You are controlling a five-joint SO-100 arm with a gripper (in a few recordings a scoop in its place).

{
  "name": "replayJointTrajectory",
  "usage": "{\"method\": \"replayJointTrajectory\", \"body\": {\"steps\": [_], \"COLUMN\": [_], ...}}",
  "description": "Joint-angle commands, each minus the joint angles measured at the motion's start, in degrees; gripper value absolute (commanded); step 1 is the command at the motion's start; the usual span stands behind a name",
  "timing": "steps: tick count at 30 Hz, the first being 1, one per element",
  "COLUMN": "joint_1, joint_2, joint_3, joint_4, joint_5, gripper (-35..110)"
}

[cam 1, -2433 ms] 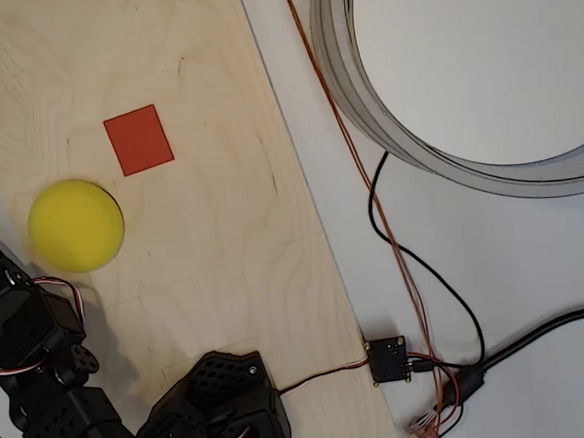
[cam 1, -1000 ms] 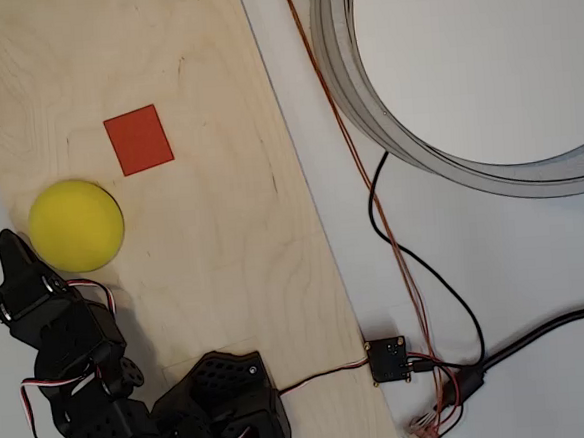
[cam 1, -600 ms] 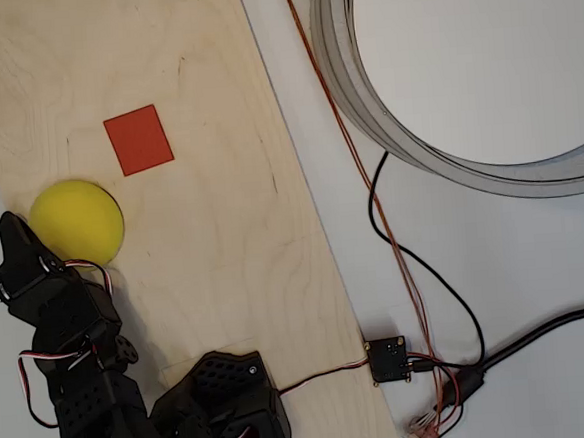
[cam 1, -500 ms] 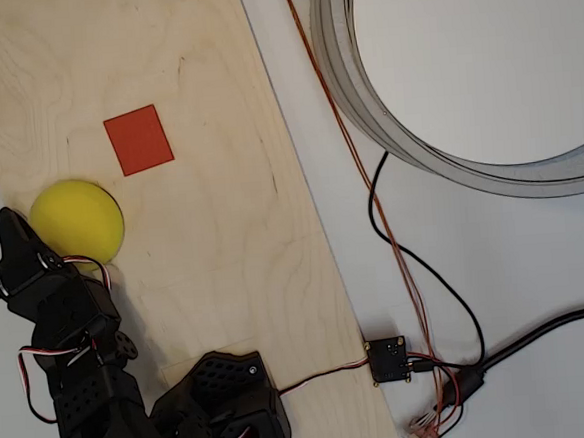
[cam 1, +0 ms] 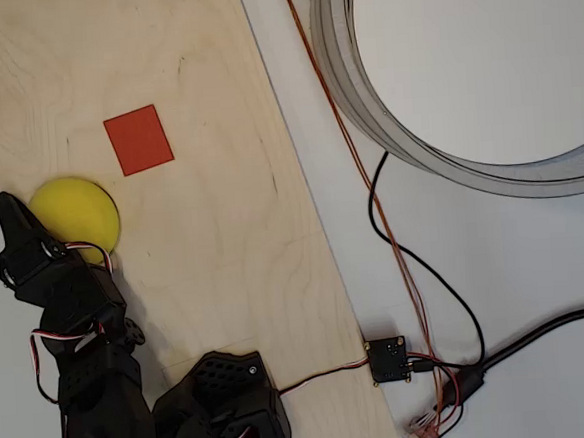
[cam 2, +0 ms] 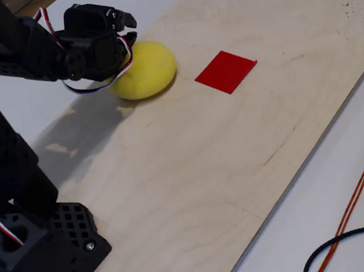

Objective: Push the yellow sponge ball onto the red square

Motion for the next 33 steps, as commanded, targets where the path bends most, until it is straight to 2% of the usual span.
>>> {"method": "replayJointTrajectory", "body": {"steps": [1,16,23,26,30,33], "joint_1": [2.90,9.23,9.49,8.70,6.06,3.87], "joint_2": [-1.32,-3.16,-1.76,3.08,12.66,18.11], "joint_3": [-1.32,-3.78,-4.13,-3.96,-2.90,-0.62], "joint_4": [-2.90,-6.77,-7.91,-3.43,6.94,11.07], "joint_5": [-1.14,-15.21,-18.11,-15.38,-7.29,-1.58], "gripper": [0,0,0,0,0,0]}}
